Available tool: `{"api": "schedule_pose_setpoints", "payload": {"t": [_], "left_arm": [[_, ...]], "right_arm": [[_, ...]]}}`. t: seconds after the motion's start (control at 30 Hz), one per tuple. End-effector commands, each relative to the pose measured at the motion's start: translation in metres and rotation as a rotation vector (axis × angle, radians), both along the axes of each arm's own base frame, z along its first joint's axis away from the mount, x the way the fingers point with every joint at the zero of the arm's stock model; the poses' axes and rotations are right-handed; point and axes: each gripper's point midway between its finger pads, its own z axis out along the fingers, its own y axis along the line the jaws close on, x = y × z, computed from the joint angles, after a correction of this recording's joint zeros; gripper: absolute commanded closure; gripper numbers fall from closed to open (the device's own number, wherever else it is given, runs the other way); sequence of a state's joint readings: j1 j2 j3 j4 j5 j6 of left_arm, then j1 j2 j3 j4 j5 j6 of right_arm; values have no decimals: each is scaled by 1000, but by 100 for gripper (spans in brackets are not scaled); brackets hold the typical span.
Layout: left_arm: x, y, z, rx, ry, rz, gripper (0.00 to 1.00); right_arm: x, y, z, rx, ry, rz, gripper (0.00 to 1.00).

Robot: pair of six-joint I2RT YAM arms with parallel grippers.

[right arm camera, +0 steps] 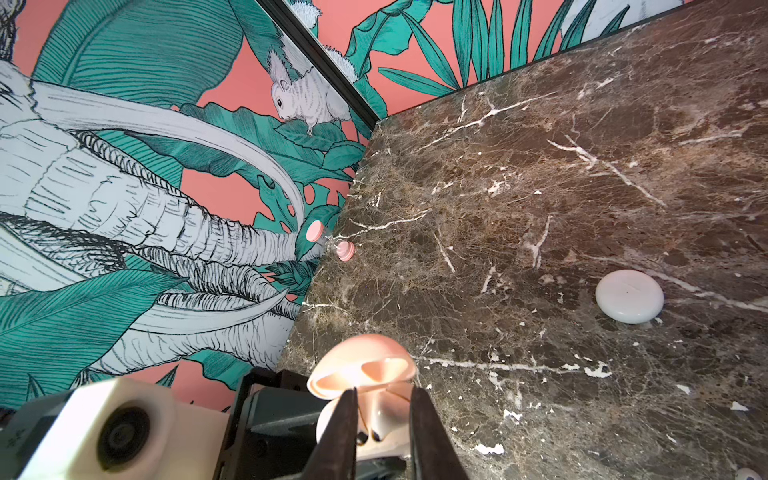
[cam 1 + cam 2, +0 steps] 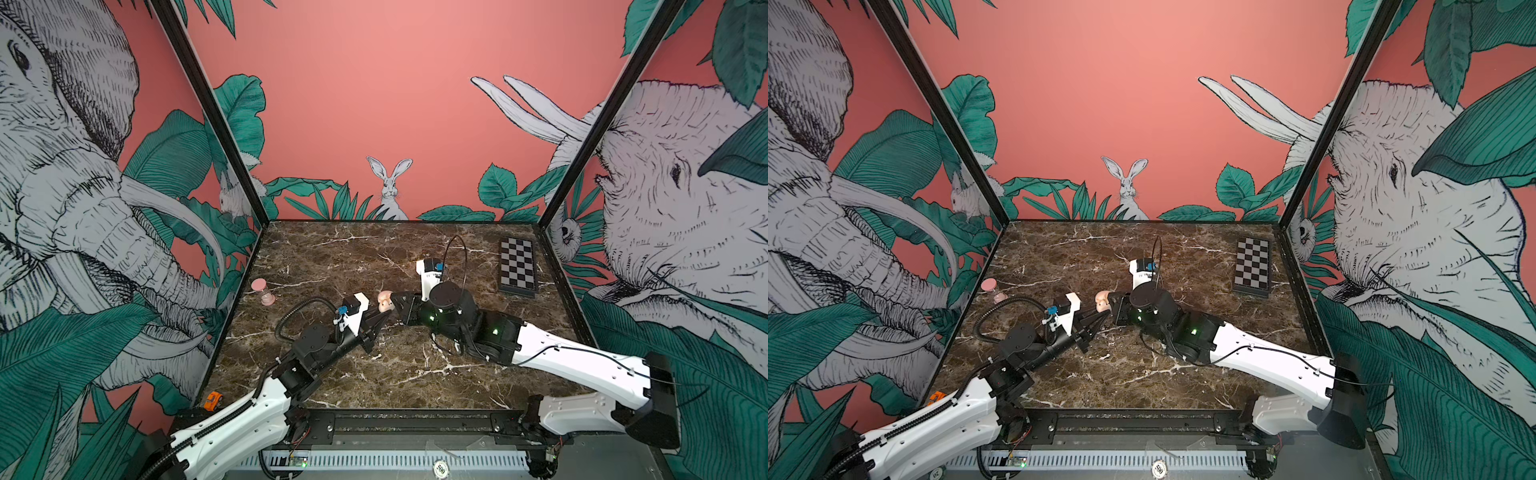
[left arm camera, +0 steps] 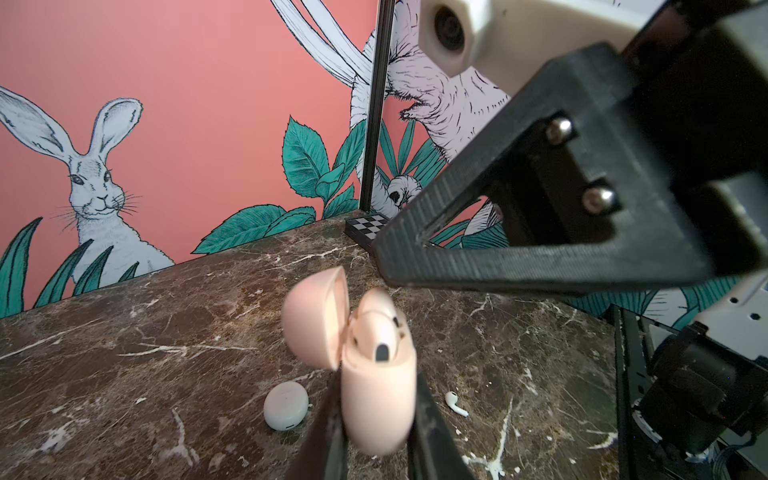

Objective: Insert the wireless bluetooth earbuds into the charging case
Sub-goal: 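Open the right gripper and pull it back from the case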

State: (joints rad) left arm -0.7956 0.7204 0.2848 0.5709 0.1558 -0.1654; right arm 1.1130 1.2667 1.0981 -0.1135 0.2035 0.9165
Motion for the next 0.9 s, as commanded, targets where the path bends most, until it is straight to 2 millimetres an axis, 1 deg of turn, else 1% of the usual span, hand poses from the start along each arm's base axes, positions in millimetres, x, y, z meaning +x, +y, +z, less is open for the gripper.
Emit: {"api": "schedule_pose_setpoints", "payload": {"t": [0.0, 0.1, 0.13, 0.27, 0.33, 0.4, 0.43, 0.5, 0.53, 0.6, 0.7, 0.8, 0.83, 0.87], "left_arm": [[-1, 3, 8, -26, -30, 5, 100], [-3, 1, 9, -29, -31, -10, 100], [-4, 0, 9, -29, -29, -18, 100], [-10, -3, 11, -38, -29, -57, 100], [-13, -4, 12, -43, -32, -76, 100], [-16, -6, 14, -49, -34, -97, 100], [-18, -7, 15, -52, -36, -107, 100], [-23, -10, 17, -57, -38, -145, 100], [-27, -11, 18, -59, -37, -165, 100], [-33, -14, 20, -72, -34, -208, 100], [-40, -18, 24, -83, -27, -256, 100], [-45, -20, 28, -103, -21, -294, 100], [-46, -22, 28, -101, -12, -308, 100], [-48, -23, 28, -98, -8, -325, 100]], "right_arm": [[-1, -6, 12, 25, -32, -16, 76], [-1, -13, 18, 16, -52, -26, 69], [-1, -16, 21, 12, -64, -31, 65], [-1, -34, 34, -19, -111, -62, 31], [0, -47, 38, -37, -130, -82, 18], [1, -63, 44, -52, -148, -110, 5], [3, -73, 47, -61, -154, -131, 2], [5, -100, 54, -89, -174, -173, 2], [6, -109, 56, -93, -186, -182, 2], [6, -135, 62, -94, -226, -217, 2], [3, -169, 68, -55, -283, -266, 2], [-6, -191, 76, -18, -354, -285, 2], [-9, -197, 78, -6, -371, -287, 2], [-13, -198, 80, -4, -393, -268, 2]]}}
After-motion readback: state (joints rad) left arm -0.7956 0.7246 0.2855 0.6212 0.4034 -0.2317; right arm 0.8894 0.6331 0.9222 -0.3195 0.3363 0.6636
